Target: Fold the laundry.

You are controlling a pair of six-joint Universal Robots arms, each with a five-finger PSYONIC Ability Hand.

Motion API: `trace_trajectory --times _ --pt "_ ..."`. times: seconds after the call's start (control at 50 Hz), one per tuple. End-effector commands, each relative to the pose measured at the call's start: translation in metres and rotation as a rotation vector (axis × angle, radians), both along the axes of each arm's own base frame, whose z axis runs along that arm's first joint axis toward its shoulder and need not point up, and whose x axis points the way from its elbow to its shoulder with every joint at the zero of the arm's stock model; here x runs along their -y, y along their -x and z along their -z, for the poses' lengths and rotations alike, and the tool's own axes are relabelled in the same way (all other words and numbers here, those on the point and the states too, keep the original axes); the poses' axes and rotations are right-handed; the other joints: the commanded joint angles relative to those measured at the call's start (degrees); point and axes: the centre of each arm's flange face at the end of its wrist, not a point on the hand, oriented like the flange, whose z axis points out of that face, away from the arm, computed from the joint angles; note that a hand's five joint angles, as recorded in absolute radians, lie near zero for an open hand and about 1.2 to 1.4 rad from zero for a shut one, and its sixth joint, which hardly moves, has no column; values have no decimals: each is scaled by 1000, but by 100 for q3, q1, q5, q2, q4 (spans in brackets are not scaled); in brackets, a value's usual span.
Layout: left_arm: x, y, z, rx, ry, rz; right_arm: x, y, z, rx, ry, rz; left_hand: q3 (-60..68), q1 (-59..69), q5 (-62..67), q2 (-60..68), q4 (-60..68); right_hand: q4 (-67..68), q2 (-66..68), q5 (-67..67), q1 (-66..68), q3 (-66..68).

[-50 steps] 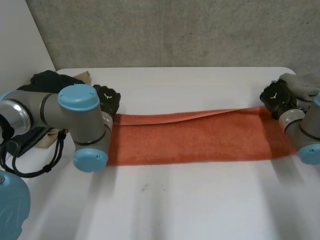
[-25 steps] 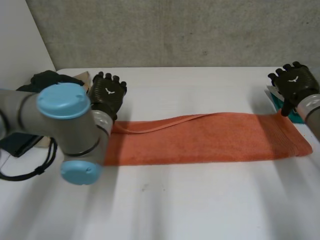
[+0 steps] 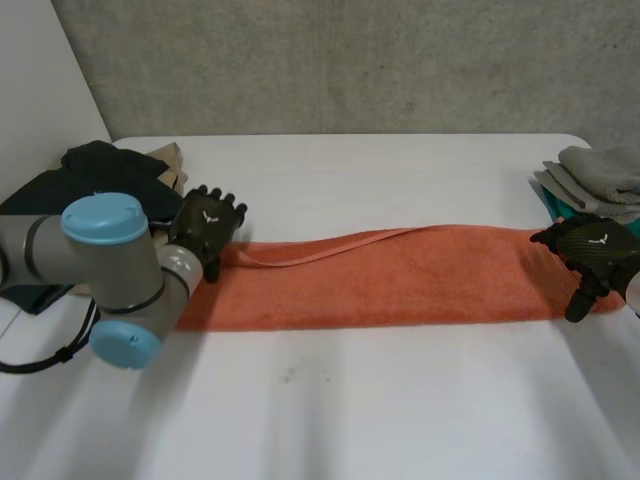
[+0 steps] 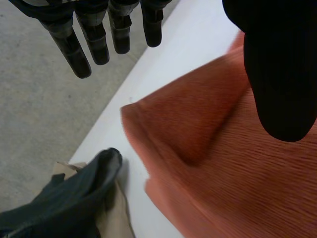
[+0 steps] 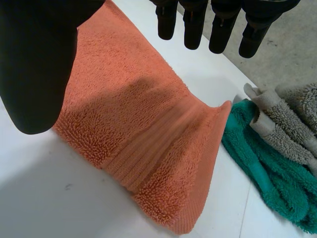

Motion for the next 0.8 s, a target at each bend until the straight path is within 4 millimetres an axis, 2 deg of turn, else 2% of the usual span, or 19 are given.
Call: trace_trajectory --times 0.02,0.04,0.1,0.12,0.18,0.28,0.38,0.5,0.58,0.68,0.72,0.8 --pt "40 14 -9 -114 114 -19 0 -1 3 0 21 3 690 808 613 709 727 284 251 208 160 270" --pt "52 16 -13 -160 142 -37 0 -1 4 -1 26 3 924 1042 847 943 961 334 302 259 211 320" --pt "71 15 -16 -204 178 -92 1 0 6 -3 39 7 1212 1330 1135 1231 1249 536 504 460 412 522" --pt "81 11 -16 -206 200 -155 1 0 6 -5 43 7 1179 1297 1102 1198 1216 587 554 511 463 573" --pt "86 5 -13 -182 194 -238 1 1 6 -9 42 8 1095 1213 1017 1114 1132 855 822 779 731 840" --pt "64 5 -7 -133 107 -235 1 1 6 -9 41 6 943 1062 866 962 981 1008 975 932 884 994" --pt "38 5 -24 -132 85 -193 3 8 6 -20 42 19 842 961 765 861 880 1092 1059 1016 968 1078" --pt "4 20 -19 -137 4 -11 3 10 6 -40 47 20 842 961 765 861 880 1092 1059 1016 968 1078" --pt "-6 23 -17 -131 -14 19 3 10 7 -41 44 19 842 961 765 861 880 1092 1059 1016 968 1078" --pt "-7 24 -13 -127 -22 28 2 8 8 -40 41 15 842 961 765 861 880 1075 1043 999 951 1061" --pt "-5 26 -12 -125 -19 32 2 8 8 -40 40 13 842 961 765 861 880 1075 1043 999 952 1061" --pt "6 30 3 -109 -14 32 1 7 8 -40 40 13 842 961 765 861 880 1092 1059 1016 968 1078"
